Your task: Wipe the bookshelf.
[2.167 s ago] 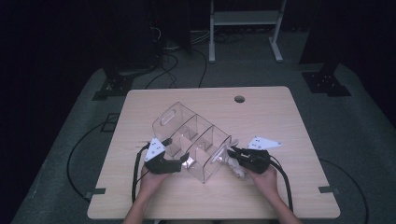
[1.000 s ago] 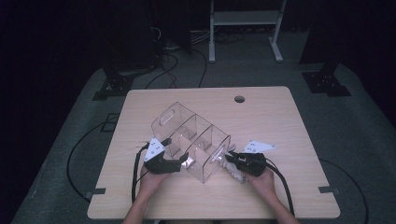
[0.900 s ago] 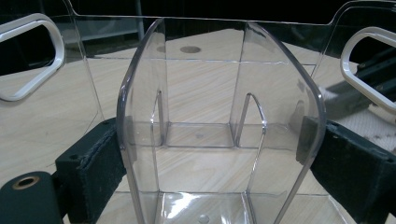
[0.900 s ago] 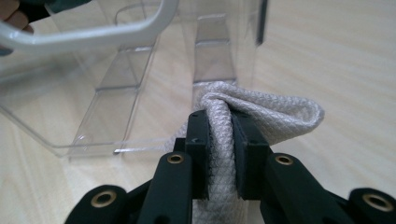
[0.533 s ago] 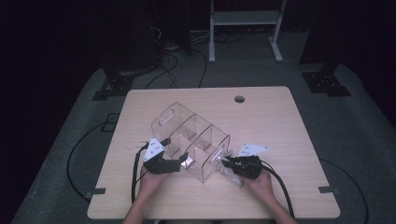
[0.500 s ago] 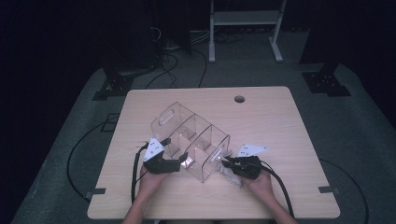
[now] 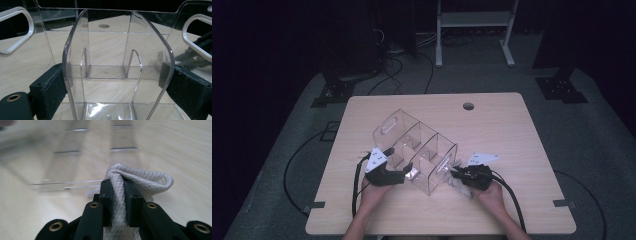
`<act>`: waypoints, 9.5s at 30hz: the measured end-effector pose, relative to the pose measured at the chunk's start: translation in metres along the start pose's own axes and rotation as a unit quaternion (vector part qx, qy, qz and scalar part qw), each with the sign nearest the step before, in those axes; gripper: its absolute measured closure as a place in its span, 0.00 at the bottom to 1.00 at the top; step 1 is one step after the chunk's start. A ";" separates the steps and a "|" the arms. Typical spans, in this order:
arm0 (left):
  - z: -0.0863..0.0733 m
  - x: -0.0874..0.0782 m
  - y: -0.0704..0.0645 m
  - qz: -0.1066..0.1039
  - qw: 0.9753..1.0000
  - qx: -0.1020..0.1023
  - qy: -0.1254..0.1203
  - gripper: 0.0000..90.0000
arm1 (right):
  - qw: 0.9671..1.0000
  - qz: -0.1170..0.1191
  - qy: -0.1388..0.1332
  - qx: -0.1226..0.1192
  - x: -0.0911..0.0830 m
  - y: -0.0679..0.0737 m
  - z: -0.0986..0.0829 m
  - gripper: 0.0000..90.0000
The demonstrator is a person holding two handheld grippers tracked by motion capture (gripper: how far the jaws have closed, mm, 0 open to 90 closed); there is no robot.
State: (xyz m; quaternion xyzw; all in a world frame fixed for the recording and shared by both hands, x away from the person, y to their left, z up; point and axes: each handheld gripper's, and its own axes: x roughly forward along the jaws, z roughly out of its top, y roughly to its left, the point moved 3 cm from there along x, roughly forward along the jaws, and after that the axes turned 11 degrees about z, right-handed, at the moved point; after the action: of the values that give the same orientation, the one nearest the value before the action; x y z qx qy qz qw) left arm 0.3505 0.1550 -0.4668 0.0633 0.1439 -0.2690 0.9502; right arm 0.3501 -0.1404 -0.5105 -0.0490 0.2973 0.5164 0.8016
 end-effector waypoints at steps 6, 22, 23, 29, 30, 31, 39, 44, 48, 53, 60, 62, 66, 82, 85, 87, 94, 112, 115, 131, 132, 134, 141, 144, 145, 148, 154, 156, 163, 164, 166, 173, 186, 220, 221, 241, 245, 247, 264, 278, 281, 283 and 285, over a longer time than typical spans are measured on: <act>0.000 0.000 0.000 0.002 1.000 0.000 0.000 0.09 | 0.999 -0.032 -0.001 0.002 -0.002 -0.008 0.001 0.87; 0.000 -0.001 0.001 0.002 1.000 0.000 0.000 0.09 | 0.999 0.036 0.000 -0.023 0.007 0.026 0.003 0.86; 0.000 -0.001 0.001 0.001 1.000 0.000 0.000 0.09 | 0.999 0.041 -0.001 -0.017 0.007 0.026 0.003 0.87; 0.000 -0.001 0.001 0.003 1.000 0.000 -0.001 0.09 | 0.996 0.076 0.013 -0.050 0.018 0.052 0.001 0.86; 0.000 -0.001 0.002 0.002 1.000 0.000 0.000 0.09 | 0.996 0.069 0.018 -0.060 0.019 0.055 0.001 0.87; 0.000 -0.001 0.002 0.003 1.000 -0.001 0.001 0.09 | 0.996 0.068 0.018 -0.059 0.018 0.053 0.002 0.87; 0.000 -0.001 0.002 0.004 1.000 -0.002 0.000 0.09 | 0.995 0.081 0.015 -0.063 0.021 0.062 0.001 0.87; 0.000 -0.001 0.001 0.006 1.000 -0.001 -0.001 0.09 | 0.997 0.067 0.006 -0.048 0.016 0.052 0.002 0.87; 0.000 -0.001 0.001 0.006 1.000 -0.002 -0.001 0.09 | 0.995 0.077 0.012 -0.059 0.020 0.060 0.001 0.87; 0.000 -0.001 0.001 0.006 1.000 -0.002 0.000 0.09 | 0.995 0.069 0.016 -0.068 0.019 0.059 0.003 0.87; 0.000 -0.001 0.002 0.005 1.000 -0.002 -0.001 0.09 | 0.993 0.087 0.021 -0.079 0.023 0.068 0.002 0.87; 0.000 -0.001 0.002 0.004 1.000 -0.003 -0.001 0.09 | 0.992 0.080 0.026 -0.098 0.022 0.067 0.004 0.87; 0.000 0.000 0.001 0.005 1.000 -0.001 -0.001 0.09 | 0.996 0.061 0.007 -0.070 0.012 0.049 0.007 0.87; 0.000 -0.001 0.002 0.005 1.000 -0.004 0.000 0.09 | 0.992 0.082 0.015 -0.099 0.016 0.063 0.008 0.87; 0.000 -0.001 0.001 0.006 1.000 -0.004 0.001 0.09 | 0.993 0.083 0.008 -0.084 0.013 0.055 0.010 0.87; 0.000 -0.001 0.001 0.006 1.000 -0.004 0.000 0.09 | 0.995 0.074 0.004 -0.072 0.011 0.050 0.009 0.87; 0.000 0.000 0.002 0.006 1.000 -0.005 -0.001 0.09 | 0.993 0.080 0.009 -0.082 0.013 0.050 0.009 0.87; 0.000 0.000 0.002 0.004 1.000 -0.005 0.000 0.09 | 0.993 0.078 -0.004 -0.089 0.011 0.059 0.011 0.87; -0.001 0.000 0.002 0.006 1.000 -0.005 -0.001 0.09 | 0.995 0.071 -0.015 -0.065 0.007 0.047 0.012 0.87; -0.001 -0.001 0.003 0.002 1.000 -0.005 0.000 0.09 | 0.990 0.083 -0.021 -0.111 0.011 0.074 0.016 0.87; -0.001 -0.002 0.003 0.002 1.000 -0.005 0.000 0.09 | 0.989 0.080 -0.018 -0.120 0.010 0.074 0.017 0.87; -0.001 -0.002 0.003 0.002 1.000 -0.005 0.000 0.09 | 0.991 0.070 -0.030 -0.108 0.004 0.065 0.020 0.87; -0.001 -0.001 0.003 -0.002 1.000 -0.004 0.000 0.09 | 0.994 0.054 -0.036 -0.092 0.000 0.060 0.019 0.87; -0.001 -0.003 0.003 -0.006 1.000 -0.002 0.002 0.09 | 0.992 0.061 -0.030 -0.108 0.001 0.066 0.021 0.87; -0.001 -0.003 0.003 -0.006 1.000 -0.001 0.002 0.09 | 0.992 0.055 -0.034 -0.106 -0.001 0.064 0.022 0.87; -0.001 -0.002 0.003 -0.007 1.000 0.000 0.001 0.09 | 0.995 0.046 -0.044 -0.074 -0.007 0.050 0.023 0.87; -0.001 -0.003 0.004 -0.011 1.000 0.001 0.001 0.09 | 0.993 0.060 -0.041 -0.095 -0.002 0.064 0.022 0.87; -0.001 -0.003 0.003 -0.010 1.000 0.001 0.001 0.09 | 0.994 0.053 -0.046 -0.088 -0.006 0.057 0.023 0.87; -0.001 -0.003 0.004 -0.014 1.000 0.002 0.001 0.09 | 0.995 0.056 -0.047 -0.075 -0.004 0.058 0.019 0.87; -0.001 -0.003 0.005 -0.014 1.000 0.002 0.001 0.09 | 0.994 0.056 -0.044 -0.081 -0.002 0.060 0.019 0.87; -0.001 -0.004 0.004 -0.013 1.000 0.002 0.001 0.09 | 0.994 0.051 -0.039 -0.088 -0.003 0.059 0.021 0.87; -0.001 -0.003 0.004 -0.013 1.000 0.003 0.001 0.09 | 0.997 0.039 -0.051 -0.053 -0.007 0.045 0.018 0.87; -0.001 -0.004 0.005 -0.014 1.000 0.004 0.001 0.09 | 0.998 0.009 -0.052 -0.038 -0.011 0.032 0.020 0.86; 0.000 -0.004 0.006 -0.008 1.000 0.004 0.003 0.09 | 0.999 -0.049 -0.008 0.001 -0.001 -0.010 0.011 0.86; 0.000 -0.004 0.006 -0.007 1.000 0.005 0.002 0.09 | 0.999 -0.048 -0.010 0.003 -0.001 -0.011 0.010 0.86; 0.000 -0.003 0.005 -0.007 1.000 0.005 0.002 0.09 | 0.996 -0.036 -0.078 0.000 -0.028 -0.009 0.036 0.87; 0.000 -0.003 0.005 -0.009 1.000 0.004 0.002 0.09 | 0.995 -0.037 -0.094 -0.010 -0.037 -0.003 0.045 0.87; 0.000 -0.003 0.005 -0.009 1.000 0.004 0.002 0.09 | 0.993 -0.038 -0.106 -0.021 -0.044 0.000 0.055 0.87; 0.000 -0.002 0.004 -0.007 1.000 0.005 0.002 0.09 | 0.999 -0.039 -0.017 -0.007 -0.012 -0.011 0.019 0.86; 0.001 -0.002 0.002 -0.003 1.000 0.003 0.005 0.09 | 0.999 0.024 0.016 -0.026 0.010 0.026 0.006 0.87; 0.001 -0.002 0.002 -0.003 1.000 0.003 0.003 0.09 | 0.999 0.038 0.016 -0.036 0.012 0.037 0.006 0.87; 0.001 -0.002 0.002 -0.004 1.000 0.003 0.002 0.09 | 0.997 0.057 0.014 -0.047 0.014 0.049 0.005 0.87; 0.000 -0.002 0.002 -0.004 1.000 0.002 0.002 0.09 | 0.995 0.080 0.009 -0.052 0.016 0.060 0.006 0.87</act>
State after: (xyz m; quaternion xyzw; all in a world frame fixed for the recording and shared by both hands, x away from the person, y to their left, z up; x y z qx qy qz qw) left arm 0.3507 0.1577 -0.4657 0.0657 0.1454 -0.2728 0.9488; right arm 0.3059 -0.0979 -0.5008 -0.0716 0.2801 0.5935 0.7511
